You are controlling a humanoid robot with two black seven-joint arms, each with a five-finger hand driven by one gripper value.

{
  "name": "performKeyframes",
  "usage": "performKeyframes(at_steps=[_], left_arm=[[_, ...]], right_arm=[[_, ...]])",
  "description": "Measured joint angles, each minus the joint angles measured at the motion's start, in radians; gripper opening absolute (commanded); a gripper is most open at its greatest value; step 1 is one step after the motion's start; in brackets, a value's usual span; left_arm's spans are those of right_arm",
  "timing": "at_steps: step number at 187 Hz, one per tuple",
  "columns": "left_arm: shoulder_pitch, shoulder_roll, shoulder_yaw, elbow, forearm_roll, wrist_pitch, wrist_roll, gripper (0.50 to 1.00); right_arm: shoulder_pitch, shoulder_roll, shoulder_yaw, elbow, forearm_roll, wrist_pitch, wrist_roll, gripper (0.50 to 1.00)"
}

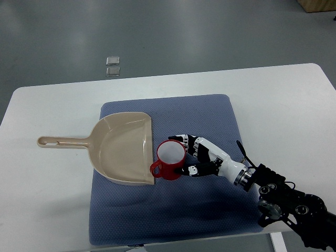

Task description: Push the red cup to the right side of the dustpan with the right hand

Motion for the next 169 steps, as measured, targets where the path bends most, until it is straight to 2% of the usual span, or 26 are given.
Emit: performKeyframes(at_steps=[98, 169], left_arm=[[0.0, 0.0, 0.0, 0.0, 0.0, 0.0, 0.0, 1.0], [0.0, 0.0, 0.0, 0.0, 0.0, 0.0, 0.0, 1.0]], right_arm=[[0.0, -0.083, 0.013, 0.033, 0.015, 0.0, 0.0, 0.903], [0.02, -0.126, 0.149, 0.038, 0.017, 0.032, 0.0, 0.901]])
